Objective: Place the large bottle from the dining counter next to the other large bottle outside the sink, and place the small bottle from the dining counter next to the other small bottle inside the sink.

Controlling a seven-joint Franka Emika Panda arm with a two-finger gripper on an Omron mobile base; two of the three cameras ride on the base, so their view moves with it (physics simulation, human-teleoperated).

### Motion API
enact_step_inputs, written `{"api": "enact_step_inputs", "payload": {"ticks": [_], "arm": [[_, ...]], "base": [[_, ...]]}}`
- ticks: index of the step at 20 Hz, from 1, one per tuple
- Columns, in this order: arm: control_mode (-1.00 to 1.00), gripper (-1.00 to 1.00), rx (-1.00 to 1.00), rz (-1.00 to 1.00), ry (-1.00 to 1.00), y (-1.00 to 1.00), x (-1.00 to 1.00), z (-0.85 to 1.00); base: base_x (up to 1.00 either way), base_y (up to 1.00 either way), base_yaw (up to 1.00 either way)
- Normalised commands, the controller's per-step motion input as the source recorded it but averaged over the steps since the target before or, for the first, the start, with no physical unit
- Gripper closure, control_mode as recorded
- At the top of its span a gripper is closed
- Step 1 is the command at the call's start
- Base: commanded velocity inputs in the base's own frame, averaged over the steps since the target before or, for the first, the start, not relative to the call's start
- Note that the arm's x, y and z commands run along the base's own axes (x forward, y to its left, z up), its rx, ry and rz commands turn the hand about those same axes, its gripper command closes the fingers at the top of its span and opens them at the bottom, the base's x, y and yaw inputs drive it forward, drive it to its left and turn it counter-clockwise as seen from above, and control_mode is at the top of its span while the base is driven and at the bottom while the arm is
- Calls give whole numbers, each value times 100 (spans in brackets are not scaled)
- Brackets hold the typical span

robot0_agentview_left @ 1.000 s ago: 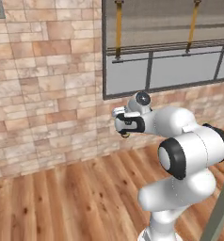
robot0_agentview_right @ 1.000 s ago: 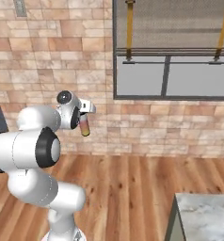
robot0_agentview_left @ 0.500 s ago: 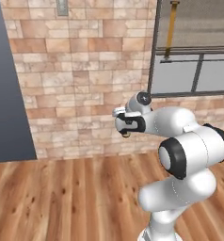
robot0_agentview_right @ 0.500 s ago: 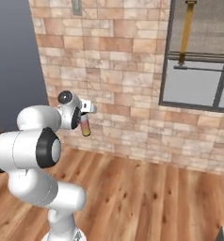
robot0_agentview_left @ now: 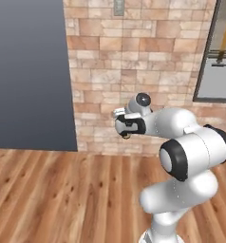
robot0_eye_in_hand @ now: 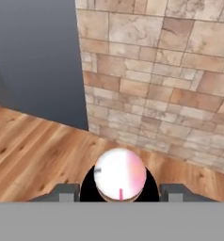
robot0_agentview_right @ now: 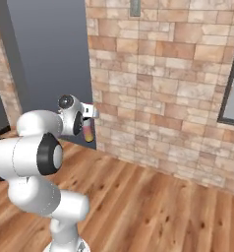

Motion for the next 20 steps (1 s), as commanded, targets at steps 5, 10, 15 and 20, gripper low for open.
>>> {"api": "enact_step_inputs", "payload": {"ticks": [5,10,15,20], "arm": [[100,100,0,0,0,0,0,0],[100,100,0,0,0,0,0,0],[100,100,0,0,0,0,0,0],[100,100,0,0,0,0,0,0]], "base": [[20,58,31],[27,66,26],[16,70,34],[11,73,37]]}}
